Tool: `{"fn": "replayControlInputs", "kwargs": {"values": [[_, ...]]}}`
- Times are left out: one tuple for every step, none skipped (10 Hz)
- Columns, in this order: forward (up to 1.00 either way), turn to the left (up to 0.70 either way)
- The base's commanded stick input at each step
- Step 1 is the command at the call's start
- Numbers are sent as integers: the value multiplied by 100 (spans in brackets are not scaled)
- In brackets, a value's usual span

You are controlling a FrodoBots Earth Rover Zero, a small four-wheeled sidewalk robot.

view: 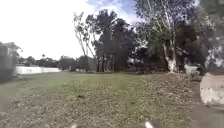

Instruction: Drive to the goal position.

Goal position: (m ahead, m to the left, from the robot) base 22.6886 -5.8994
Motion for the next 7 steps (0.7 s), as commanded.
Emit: {"fn": "replayControlInputs", "kwargs": {"values": [[70, -5], [70, -1], [70, 0], [70, 0], [70, 0], [70, 0], [70, 0]]}}
